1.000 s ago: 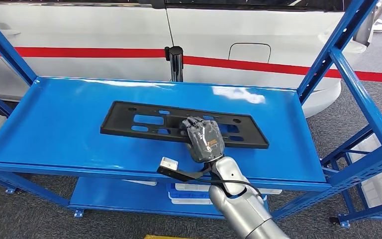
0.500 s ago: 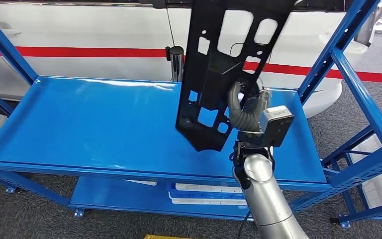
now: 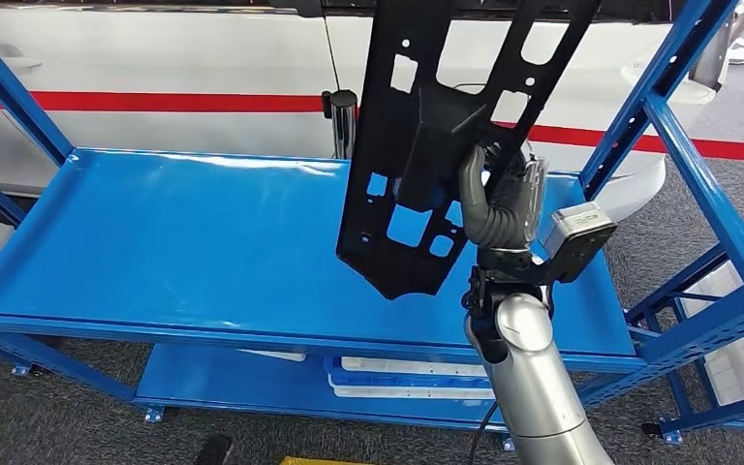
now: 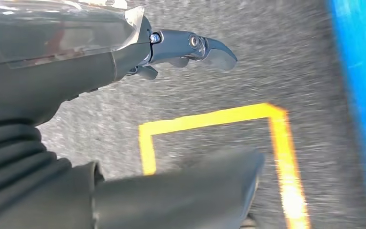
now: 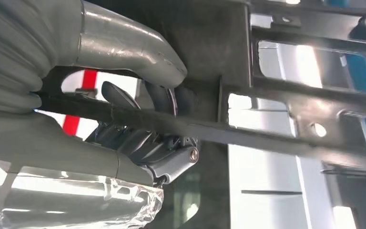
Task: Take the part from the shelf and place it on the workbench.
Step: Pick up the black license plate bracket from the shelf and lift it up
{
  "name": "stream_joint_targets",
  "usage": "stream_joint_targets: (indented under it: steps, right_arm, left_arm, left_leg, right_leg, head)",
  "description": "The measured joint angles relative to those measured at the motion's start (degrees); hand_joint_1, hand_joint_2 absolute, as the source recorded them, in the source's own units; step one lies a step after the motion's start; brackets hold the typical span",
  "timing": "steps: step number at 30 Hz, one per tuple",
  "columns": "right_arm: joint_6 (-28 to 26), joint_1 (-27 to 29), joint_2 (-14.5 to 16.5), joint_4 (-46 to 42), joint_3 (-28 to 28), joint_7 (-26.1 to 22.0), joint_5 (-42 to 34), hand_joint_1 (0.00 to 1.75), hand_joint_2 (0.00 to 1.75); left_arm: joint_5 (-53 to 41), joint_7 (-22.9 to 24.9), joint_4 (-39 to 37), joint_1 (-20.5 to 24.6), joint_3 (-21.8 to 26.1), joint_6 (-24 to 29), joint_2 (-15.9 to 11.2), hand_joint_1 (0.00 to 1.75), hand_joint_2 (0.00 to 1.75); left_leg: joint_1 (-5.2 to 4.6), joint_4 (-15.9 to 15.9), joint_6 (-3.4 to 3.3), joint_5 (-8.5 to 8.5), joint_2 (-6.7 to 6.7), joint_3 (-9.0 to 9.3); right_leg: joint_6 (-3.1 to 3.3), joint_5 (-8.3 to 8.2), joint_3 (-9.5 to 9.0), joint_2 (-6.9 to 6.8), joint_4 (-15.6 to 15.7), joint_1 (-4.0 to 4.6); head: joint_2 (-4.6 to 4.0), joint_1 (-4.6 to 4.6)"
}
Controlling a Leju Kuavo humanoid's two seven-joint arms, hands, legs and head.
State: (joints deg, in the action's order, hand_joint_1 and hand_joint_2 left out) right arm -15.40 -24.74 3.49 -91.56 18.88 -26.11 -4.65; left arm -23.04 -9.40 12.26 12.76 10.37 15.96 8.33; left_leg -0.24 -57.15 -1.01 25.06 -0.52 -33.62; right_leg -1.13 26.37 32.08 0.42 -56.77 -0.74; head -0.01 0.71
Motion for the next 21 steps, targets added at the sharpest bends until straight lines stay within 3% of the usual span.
stream_joint_targets:
  steps: [6,21]
  right_arm:
    - [-0.71,2.27,-0.03,-4.50,1.43,-0.08,3.94,1.75,1.75]
    - [1.99,1.45,-0.40,-7.41,5.85,4.55,9.62,1.75,1.75]
  left_arm:
    - [-0.52,1.02,0.97,3.76,0.23,1.33,0.70,0.00,1.75]
    - [-1.05,1.71,1.36,4.29,0.45,2.80,1.07,0.00,1.75]
  left_leg:
    - [-0.01,0.00,-0.03,0.01,0.07,0.00]
    - [-0.01,-0.01,-0.04,0.02,0.05,-0.03]
  right_leg:
    - [-0.01,0.00,-0.01,0.04,-0.02,0.01]
    - [-0.02,0.00,0.01,0.03,-0.01,0.00]
  head:
    - [0.01,0.02]
    - [0.01,0.02]
